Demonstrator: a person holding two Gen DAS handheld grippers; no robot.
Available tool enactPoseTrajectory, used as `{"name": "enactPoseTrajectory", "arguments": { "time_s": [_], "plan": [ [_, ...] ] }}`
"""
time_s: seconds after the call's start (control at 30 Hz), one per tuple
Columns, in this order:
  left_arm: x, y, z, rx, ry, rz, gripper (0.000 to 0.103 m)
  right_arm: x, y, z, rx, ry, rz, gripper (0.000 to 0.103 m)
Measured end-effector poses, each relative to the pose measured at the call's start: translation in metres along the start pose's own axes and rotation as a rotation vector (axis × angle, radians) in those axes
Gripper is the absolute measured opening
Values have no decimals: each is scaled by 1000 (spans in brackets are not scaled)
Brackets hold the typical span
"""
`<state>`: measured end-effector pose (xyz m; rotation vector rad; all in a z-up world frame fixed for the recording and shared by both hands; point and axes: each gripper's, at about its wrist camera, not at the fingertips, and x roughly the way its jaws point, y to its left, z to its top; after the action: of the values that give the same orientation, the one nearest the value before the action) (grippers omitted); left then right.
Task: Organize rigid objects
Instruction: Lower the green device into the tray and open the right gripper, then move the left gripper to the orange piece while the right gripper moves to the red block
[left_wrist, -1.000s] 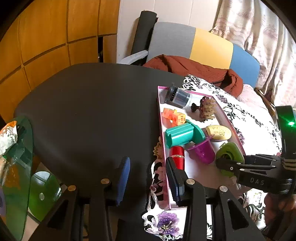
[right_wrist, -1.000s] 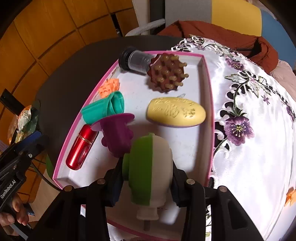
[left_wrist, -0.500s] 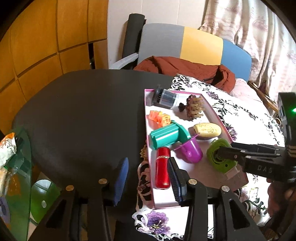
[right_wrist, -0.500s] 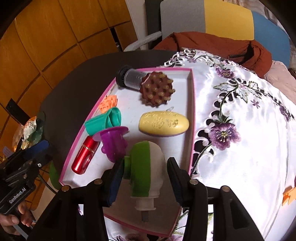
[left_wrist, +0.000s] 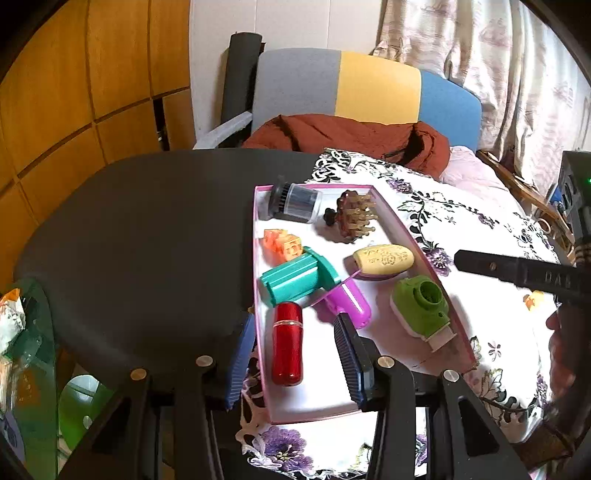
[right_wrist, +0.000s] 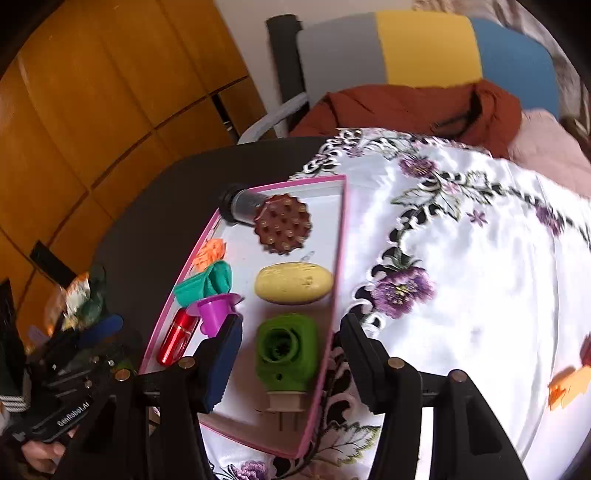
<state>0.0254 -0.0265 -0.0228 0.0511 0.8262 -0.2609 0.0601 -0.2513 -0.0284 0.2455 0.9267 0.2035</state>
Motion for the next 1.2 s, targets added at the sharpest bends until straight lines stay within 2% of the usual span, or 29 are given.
{"name": "enactPoseTrajectory", "arguments": {
  "time_s": [0.2, 0.4, 0.6, 0.8, 0.93, 1.0, 1.03, 1.07, 1.2],
  "plan": [
    [3, -4, 1, 8, 6, -6, 46, -13, -30, 4, 68, -21, -35, 56],
    [6, -11, 3, 25, 10, -16, 46, -26, -68, 3, 103, -13, -158, 56],
    [6, -32, 7, 83, 11, -75, 46, -61, -131, -1, 230, -43, -276, 56],
    [5, -61, 16, 131, 9, -137, 46, -114, -204, -5, 418, -137, -403, 56],
    [9, -90, 25, 173, 26, -207, 46, -143, -251, -19, 579, -236, -480, 56],
    [13, -110, 30, 217, 40, -263, 48, -150, -265, -26, 643, -275, -485, 56],
    [15, -121, 31, 237, 44, -286, 50, -153, -270, -31, 670, -294, -488, 56],
    [18, -134, 33, 262, 52, -314, 57, -154, -276, -34, 696, -300, -504, 56],
    [33, -188, 35, 376, 92, -411, 58, -159, -287, -42, 775, -322, -474, 56]
  ]
}}
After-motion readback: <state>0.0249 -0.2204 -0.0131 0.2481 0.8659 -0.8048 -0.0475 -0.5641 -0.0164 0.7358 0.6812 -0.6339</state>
